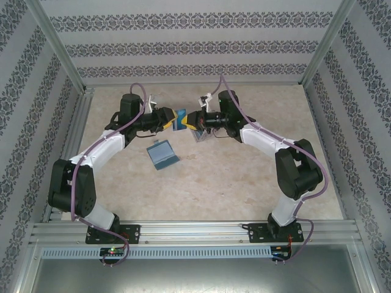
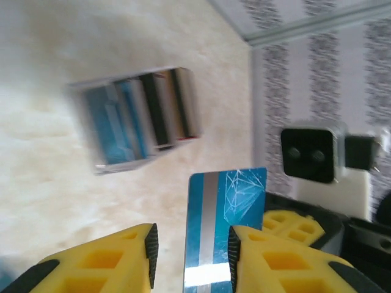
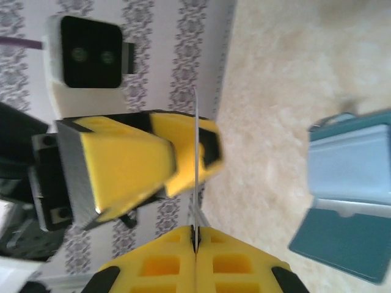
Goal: Put the credit cards into the card holder
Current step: Pick up the credit card from the storage box, then rotate the card holder at the center of the table.
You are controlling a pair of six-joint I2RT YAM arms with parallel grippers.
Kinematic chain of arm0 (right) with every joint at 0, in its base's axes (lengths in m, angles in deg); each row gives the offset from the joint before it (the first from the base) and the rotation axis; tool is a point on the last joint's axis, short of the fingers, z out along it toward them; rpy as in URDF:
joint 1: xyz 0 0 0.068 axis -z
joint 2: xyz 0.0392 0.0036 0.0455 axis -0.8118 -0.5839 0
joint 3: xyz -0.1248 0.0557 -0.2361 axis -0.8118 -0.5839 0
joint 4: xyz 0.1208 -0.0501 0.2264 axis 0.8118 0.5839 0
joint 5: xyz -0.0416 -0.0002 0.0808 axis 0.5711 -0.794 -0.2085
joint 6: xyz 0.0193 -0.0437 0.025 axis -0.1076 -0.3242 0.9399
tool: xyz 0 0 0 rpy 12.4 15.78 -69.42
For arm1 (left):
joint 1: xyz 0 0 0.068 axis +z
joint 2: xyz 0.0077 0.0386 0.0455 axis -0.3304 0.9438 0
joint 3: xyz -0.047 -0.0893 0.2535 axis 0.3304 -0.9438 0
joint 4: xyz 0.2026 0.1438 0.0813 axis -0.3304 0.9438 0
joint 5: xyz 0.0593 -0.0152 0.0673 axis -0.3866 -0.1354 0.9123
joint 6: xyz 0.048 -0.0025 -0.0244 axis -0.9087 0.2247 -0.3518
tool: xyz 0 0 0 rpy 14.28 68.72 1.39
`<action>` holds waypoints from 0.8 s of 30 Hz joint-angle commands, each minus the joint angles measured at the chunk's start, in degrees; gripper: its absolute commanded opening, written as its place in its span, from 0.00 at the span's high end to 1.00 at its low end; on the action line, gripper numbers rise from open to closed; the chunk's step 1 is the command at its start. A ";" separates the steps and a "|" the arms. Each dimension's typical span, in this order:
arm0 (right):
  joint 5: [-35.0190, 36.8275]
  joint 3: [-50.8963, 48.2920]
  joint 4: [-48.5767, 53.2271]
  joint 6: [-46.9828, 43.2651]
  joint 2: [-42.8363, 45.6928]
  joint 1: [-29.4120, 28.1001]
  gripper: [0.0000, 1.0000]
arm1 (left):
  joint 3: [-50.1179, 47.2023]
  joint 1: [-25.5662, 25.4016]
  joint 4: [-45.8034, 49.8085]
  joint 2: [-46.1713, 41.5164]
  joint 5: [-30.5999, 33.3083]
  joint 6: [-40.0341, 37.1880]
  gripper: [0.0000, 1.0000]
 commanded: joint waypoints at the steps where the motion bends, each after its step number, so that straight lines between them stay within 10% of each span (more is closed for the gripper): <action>1: 11.66 0.66 12.16 -9.04 0.26 -6.30 1.00 | -0.42 3.51 13.57 -0.87 8.56 -10.19 0.62; 13: 29.43 25.85 31.88 -20.96 -18.29 -24.81 0.99 | -7.94 13.38 11.03 -2.12 7.72 -10.09 0.61; 24: 34.97 22.42 38.97 -25.61 -18.18 -23.38 0.99 | -10.85 13.62 8.57 -3.77 4.51 -8.38 0.62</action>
